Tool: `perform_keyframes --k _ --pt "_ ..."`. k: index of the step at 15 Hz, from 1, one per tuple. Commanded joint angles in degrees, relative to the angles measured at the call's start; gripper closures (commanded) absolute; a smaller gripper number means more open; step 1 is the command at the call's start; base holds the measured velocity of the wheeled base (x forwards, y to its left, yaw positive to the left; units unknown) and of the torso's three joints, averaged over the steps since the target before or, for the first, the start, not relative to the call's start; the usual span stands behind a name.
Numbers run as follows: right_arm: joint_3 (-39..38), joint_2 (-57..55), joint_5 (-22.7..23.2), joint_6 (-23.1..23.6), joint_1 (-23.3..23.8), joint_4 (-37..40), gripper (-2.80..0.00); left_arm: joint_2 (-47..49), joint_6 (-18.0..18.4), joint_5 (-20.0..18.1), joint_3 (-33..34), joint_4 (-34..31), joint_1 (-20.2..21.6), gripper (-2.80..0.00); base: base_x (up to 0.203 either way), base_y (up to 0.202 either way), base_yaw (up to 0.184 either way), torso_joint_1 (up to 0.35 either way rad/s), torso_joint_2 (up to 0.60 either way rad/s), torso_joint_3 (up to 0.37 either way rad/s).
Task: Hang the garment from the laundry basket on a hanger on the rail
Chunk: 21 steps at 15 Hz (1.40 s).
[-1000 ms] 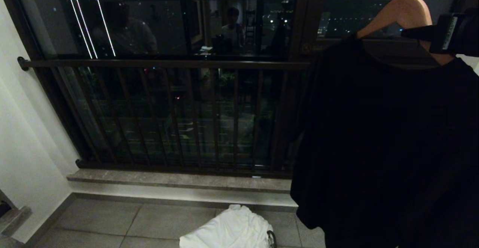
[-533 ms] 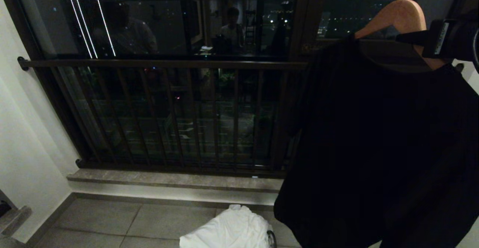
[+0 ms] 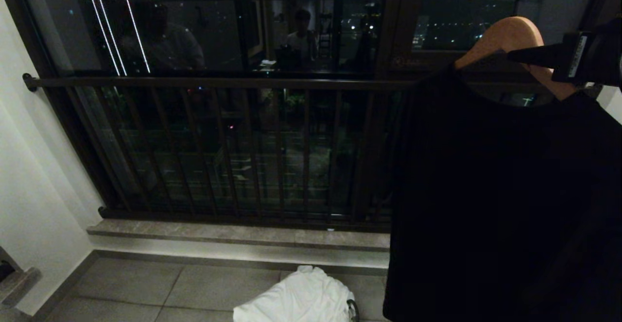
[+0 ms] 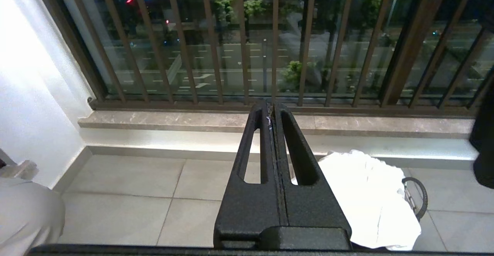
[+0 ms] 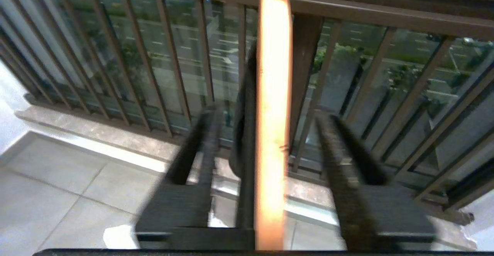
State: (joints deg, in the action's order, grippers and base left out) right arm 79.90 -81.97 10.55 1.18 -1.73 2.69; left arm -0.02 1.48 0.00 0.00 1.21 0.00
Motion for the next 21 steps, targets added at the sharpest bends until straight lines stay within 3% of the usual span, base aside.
perform_keyframes --k 1,7,8,16,21 --pt "-0.9 2.8 0.4 0.0 0.0 0.0 -2.80 0.0 0.0 0.0 0.4 0.0 0.0 0.00 0.000 0.000 0.000 0.000 0.00 0.000" --pt "-6.5 18.2 2.1 0.3 0.0 0.4 -2.80 0.0 0.0 0.0 0.4 0.0 0.0 0.00 0.000 0.000 0.000 0.000 0.00 0.000" --pt "-9.0 21.6 2.1 0.6 0.0 0.6 0.00 0.0 0.0 0.0 0.4 0.0 0.0 0.00 0.000 0.000 0.000 0.000 0.00 0.000" --pt "-34.3 53.0 2.1 1.9 0.0 9.9 0.00 0.0 -0.1 0.1 0.4 0.0 0.0 0.00 0.000 0.000 0.000 0.000 0.00 0.000" --pt "-47.0 65.3 1.6 1.9 0.0 14.3 0.00 0.0 -0.7 0.1 0.4 0.0 0.0 0.00 0.000 0.000 0.000 0.000 0.00 0.000"
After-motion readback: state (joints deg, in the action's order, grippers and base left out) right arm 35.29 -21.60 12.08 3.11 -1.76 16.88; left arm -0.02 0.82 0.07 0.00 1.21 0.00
